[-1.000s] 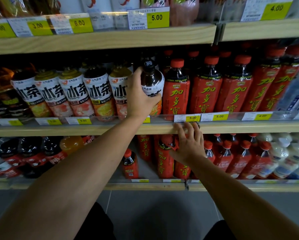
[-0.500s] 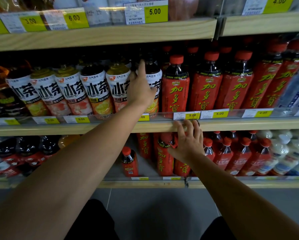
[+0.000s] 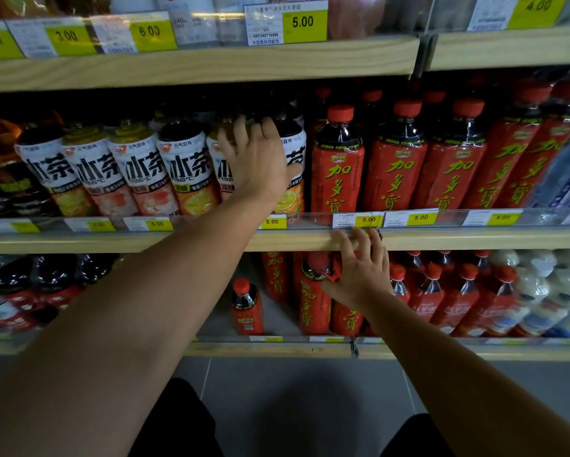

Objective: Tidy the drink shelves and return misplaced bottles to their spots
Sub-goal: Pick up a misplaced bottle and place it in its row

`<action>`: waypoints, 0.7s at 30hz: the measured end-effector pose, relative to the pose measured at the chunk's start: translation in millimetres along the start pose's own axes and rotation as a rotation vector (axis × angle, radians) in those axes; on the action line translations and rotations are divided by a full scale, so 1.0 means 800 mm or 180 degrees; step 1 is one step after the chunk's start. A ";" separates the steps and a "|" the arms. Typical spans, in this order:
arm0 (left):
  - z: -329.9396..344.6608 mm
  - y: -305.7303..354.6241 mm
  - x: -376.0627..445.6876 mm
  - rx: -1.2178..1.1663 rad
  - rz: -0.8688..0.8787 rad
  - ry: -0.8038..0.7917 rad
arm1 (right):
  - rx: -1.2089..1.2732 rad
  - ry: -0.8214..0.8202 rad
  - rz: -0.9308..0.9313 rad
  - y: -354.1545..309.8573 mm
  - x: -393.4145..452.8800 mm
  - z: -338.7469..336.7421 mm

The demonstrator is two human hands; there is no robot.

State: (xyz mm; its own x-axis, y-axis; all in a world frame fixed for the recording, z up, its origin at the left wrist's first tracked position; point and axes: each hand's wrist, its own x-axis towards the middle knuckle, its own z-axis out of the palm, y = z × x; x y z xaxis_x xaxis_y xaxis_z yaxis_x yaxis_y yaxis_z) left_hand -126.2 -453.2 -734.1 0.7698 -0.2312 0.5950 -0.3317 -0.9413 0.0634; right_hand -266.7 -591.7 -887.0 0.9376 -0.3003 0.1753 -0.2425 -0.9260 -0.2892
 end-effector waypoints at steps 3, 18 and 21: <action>-0.004 -0.006 0.008 -0.0108 0.0068 -0.0105 | 0.0000 0.0001 -0.0004 0.001 0.000 0.000; -0.014 -0.026 0.026 -0.0048 0.0314 -0.0450 | 0.0037 -0.0009 0.0053 -0.001 0.001 0.000; -0.014 -0.026 0.026 -0.0021 0.0303 -0.0353 | 0.0063 -0.0019 0.0062 -0.003 0.000 -0.002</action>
State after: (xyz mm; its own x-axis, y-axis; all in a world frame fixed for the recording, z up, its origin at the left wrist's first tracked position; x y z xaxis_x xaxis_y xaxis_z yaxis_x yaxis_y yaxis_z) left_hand -109.6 -436.0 -713.8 0.7900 -0.3455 0.5064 -0.4095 -0.9122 0.0164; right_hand -266.5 -590.1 -885.0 0.9342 -0.3168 0.1637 -0.2558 -0.9153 -0.3112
